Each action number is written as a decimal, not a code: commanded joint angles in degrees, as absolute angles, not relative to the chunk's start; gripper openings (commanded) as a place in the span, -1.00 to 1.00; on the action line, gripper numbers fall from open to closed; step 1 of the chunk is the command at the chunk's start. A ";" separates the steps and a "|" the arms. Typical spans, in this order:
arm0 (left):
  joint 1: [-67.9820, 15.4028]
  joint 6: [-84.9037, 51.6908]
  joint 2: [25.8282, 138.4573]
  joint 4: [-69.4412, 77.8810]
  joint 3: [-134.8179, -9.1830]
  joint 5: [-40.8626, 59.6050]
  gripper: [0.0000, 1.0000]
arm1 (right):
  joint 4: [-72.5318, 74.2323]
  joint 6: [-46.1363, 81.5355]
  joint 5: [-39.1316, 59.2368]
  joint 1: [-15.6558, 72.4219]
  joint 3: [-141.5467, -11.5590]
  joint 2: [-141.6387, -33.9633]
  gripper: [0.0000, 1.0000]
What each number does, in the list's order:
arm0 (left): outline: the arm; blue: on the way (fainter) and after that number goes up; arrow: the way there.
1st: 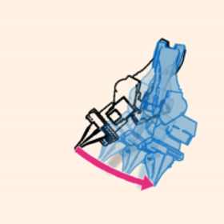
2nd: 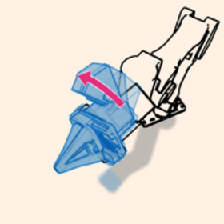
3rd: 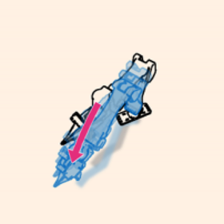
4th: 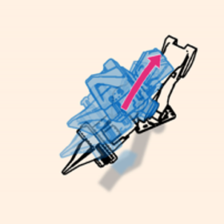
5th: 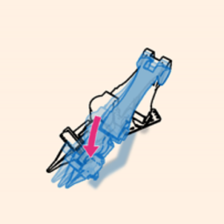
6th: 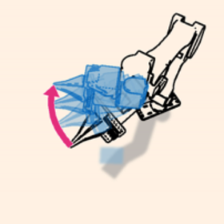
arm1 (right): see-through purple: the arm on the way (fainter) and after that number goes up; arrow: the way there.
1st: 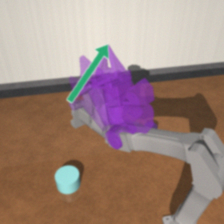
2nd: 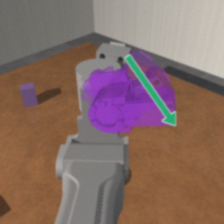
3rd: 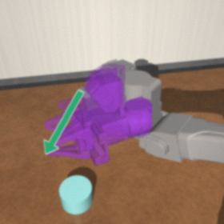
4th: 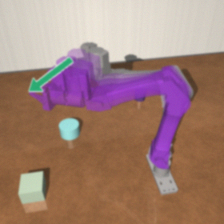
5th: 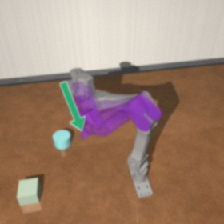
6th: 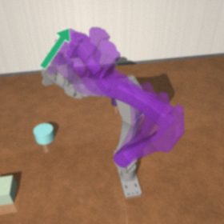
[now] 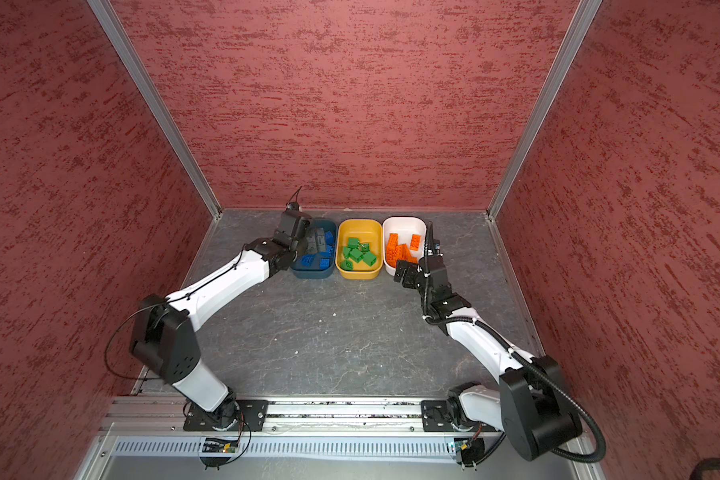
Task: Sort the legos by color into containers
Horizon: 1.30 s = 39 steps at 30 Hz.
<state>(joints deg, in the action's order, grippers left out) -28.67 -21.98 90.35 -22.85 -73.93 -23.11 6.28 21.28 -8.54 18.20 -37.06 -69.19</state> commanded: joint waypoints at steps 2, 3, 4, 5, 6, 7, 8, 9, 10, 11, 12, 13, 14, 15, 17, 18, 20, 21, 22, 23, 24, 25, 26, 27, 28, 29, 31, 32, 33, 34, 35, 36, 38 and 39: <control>-27.36 -18.66 82.36 -18.40 -62.77 -35.57 0.99 | 14.10 16.76 -17.19 14.80 -33.71 -66.61 0.98; -27.04 -17.65 80.67 -17.74 -60.18 -40.00 0.99 | 15.91 15.91 -18.17 13.70 -32.87 -66.44 0.97; -26.46 -16.89 79.46 -17.03 -58.31 -43.60 0.99 | 17.41 14.86 -18.96 12.74 -32.18 -66.36 0.97; -25.26 -15.65 77.73 -15.59 -55.51 -45.69 0.99 | 19.34 13.63 -19.80 11.62 -31.37 -66.42 0.97; -23.48 -14.09 76.17 -12.92 -52.71 -45.63 0.99 | 21.20 12.59 -20.64 10.47 -30.67 -66.65 0.97; -21.94 -13.14 75.10 -10.74 -50.44 -45.06 0.99 | 22.65 11.94 -21.04 9.49 -30.01 -66.99 0.97; -20.12 -12.47 74.08 -8.34 -47.90 -44.49 1.00 | 24.48 11.47 -21.31 8.13 -29.48 -67.65 0.97; -18.14 -11.78 73.59 -5.69 -45.87 -43.65 0.99 | 25.97 11.29 -21.72 6.79 -28.99 -68.50 0.97; -16.65 -11.08 73.32 -3.29 -43.73 -43.19 1.00 | 27.01 11.38 -22.19 5.80 -28.69 -69.37 0.97; -15.01 -10.56 73.45 -0.19 -41.59 -42.58 0.99 | 28.23 11.29 -22.61 4.73 -28.37 -70.46 0.97; -13.25 -9.96 73.91 3.06 -39.64 -41.24 0.99 | 29.59 11.10 -22.91 3.82 -28.07 -71.67 0.97; -11.53 -9.68 74.72 5.87 -38.15 -38.84 0.99 | 30.87 10.75 -22.94 3.07 -27.76 -72.74 0.97; -9.71 -9.65 76.00 8.66 -36.95 -35.71 0.99 | 32.52 10.23 -22.80 2.37 -27.41 -73.97 0.97; -7.91 -9.25 77.57 10.80 -36.41 -31.62 0.99 | 34.28 9.59 -22.09 1.64 -26.99 -75.33 0.97; -5.67 -7.28 81.38 14.14 -36.54 -23.70 0.99 | 37.61 7.28 -19.29 0.92 -25.93 -76.82 0.97; -5.36 -5.83 83.43 16.51 -36.71 -21.81 0.99 | 39.19 6.48 -18.48 0.73 -25.31 -77.39 0.97; -5.30 -2.09 87.79 19.67 -37.61 -20.81 0.99 | 41.82 5.40 -16.02 0.13 -24.08 -77.73 0.97; -5.19 -0.78 89.51 21.13 -38.33 -21.13 0.99 | 43.41 4.79 -14.54 -0.06 -23.25 -77.81 0.97; -5.14 0.29 90.08 20.78 -38.98 -19.84 0.99 | 44.90 4.33 -13.56 -0.28 -22.50 -77.92 0.97; -4.99 2.56 90.30 26.09 -37.30 -17.14 0.99 | 46.79 4.06 -12.83 -0.50 -21.68 -78.06 0.97; -4.41 2.13 90.10 28.00 -35.98 -15.33 0.99 | 48.44 3.85 -12.21 -0.76 -20.91 -78.27 0.97; -3.76 1.60 89.33 30.69 -34.54 -14.54 0.99 | 49.88 3.78 -11.46 -1.06 -20.21 -78.54 0.97; -2.86 1.28 87.75 33.50 -32.07 -11.89 0.99 | 51.40 3.68 -10.94 -1.30 -19.51 -78.85 0.97; -2.03 0.56 86.59 38.20 -29.12 -10.21 0.99 | 52.69 3.78 -10.21 -1.57 -18.90 -79.28 0.97; -1.32 -0.28 85.64 42.16 -26.03 -9.49 0.99 | 53.93 3.58 -9.68 -1.77 -18.44 -79.66 0.97; 0.06 -1.41 85.55 46.92 -23.06 -7.29 0.99 | 54.96 3.36 -9.08 -2.03 -18.06 -79.78 0.97; 1.30 -0.90 88.95 58.06 -19.24 -5.23 0.99 | 57.06 3.03 -8.06 -2.37 -17.55 -80.52 0.97; 0.95 -1.74 86.88 50.83 -20.75 -5.40 0.99 | 58.36 2.88 -7.31 -2.60 -17.36 -81.02 0.97; 0.76 -1.15 88.38 53.62 -20.89 -6.01 0.99 | 58.82 2.77 -6.09 -2.86 -17.12 -81.33 0.97; 0.41 -1.25 88.33 54.18 -20.53 -7.13 0.99 | 59.90 2.71 -5.05 -3.04 -16.76 -81.83 0.97; 0.35 -1.63 87.68 51.76 -21.09 -7.23 0.99 | 61.70 2.47 -3.87 -3.28 -16.04 -82.49 0.97; 0.29 -1.23 88.46 54.07 -20.77 -7.33 0.99 | 64.06 2.33 -2.78 -3.34 -15.07 -82.96 0.97; 0.36 -1.53 87.90 52.37 -21.02 -7.27 0.99 | 69.90 2.12 -1.24 -3.65 -12.70 -85.76 0.98; 0.32 -1.29 88.35 53.74 -20.77 -7.31 0.99 | 73.94 2.12 -0.68 -3.76 -11.30 -87.17 0.98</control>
